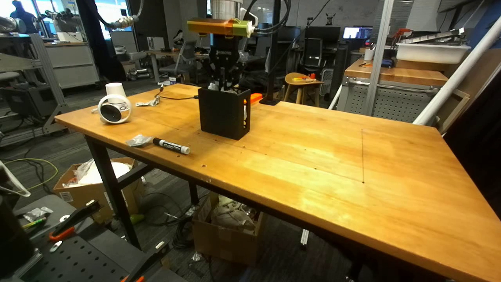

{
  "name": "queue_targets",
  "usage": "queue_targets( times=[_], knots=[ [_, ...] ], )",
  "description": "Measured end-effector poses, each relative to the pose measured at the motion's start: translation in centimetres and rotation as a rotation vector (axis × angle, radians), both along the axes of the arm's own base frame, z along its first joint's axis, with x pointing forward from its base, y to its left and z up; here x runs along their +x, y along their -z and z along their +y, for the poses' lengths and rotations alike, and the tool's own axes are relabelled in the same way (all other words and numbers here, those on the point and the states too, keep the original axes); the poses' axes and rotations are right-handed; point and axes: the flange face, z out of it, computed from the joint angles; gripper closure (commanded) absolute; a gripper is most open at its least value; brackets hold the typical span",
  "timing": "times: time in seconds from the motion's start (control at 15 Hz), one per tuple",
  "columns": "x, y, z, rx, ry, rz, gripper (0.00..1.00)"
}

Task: Put the cloth in the black box

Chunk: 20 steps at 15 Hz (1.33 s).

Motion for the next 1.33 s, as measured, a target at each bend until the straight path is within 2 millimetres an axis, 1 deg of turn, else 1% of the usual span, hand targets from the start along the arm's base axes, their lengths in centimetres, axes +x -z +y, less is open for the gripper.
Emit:
queue_targets(
  times=[0.27,0.47,0.73,1.0,1.07,1.13,1.27,1.33],
  knots=[
    [-0.4,2.7,0.1,-0.01,-0.01,0.053,0.88],
    [-0.7,4.1,0.3,-0.009,-0.014,0.081,0.88],
    [-1.1,5.1,0.7,-0.008,-0.019,0.107,0.87],
    [-1.4,5.3,1.3,-0.007,-0.026,0.129,0.87],
    [-1.4,5.3,1.4,-0.008,-0.025,0.133,0.84],
    [-1.5,5.3,1.5,-0.008,-0.022,0.136,0.61],
    [-1.6,5.0,1.6,-0.009,-0.009,0.136,0.58],
    [-1.6,4.7,1.6,-0.011,0.001,0.134,0.52]
  ],
)
